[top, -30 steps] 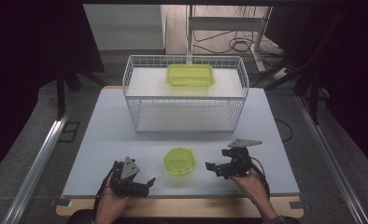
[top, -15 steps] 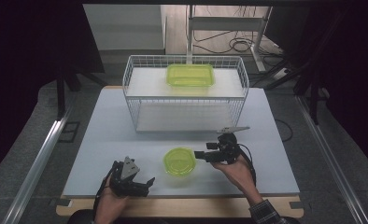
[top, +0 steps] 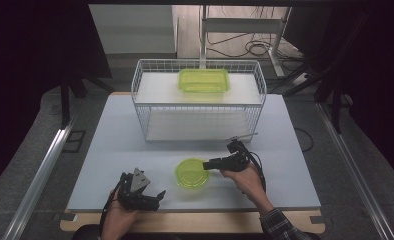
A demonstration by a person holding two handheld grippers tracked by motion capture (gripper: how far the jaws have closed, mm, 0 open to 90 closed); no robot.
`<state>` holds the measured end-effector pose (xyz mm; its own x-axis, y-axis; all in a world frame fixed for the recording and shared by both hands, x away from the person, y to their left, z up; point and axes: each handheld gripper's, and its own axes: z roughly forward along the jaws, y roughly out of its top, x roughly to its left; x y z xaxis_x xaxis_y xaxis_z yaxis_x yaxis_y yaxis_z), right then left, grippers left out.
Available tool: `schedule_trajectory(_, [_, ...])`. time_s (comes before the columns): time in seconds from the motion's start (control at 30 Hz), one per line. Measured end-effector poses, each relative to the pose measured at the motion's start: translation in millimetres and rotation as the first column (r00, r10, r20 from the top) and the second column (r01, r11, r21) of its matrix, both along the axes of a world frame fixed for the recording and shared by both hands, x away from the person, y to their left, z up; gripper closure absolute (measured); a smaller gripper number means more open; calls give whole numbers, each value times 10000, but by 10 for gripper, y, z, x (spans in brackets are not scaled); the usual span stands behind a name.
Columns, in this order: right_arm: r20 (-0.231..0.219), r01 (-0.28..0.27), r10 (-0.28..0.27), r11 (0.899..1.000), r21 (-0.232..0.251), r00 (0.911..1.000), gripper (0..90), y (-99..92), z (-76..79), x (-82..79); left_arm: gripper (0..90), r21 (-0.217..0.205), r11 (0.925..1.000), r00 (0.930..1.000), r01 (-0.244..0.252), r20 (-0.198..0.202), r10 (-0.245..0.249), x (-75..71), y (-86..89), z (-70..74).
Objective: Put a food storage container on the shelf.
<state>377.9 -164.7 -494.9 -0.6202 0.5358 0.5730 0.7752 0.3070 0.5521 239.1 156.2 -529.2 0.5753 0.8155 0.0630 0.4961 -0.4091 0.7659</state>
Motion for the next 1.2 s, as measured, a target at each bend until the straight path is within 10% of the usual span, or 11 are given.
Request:
schedule_trajectory(0.33, [-1418, -170, 292, 9961, 867, 9895, 804, 20, -79, 62, 18, 51, 10000, 10000, 8, -7, -8, -2, -3, -2])
schedule_trajectory(1.2, [-851, 480, -352, 9869, 1538, 9957, 809, -193, 270, 69, 18, 69, 10000, 10000, 50, -7, -50, -1, -5, -4])
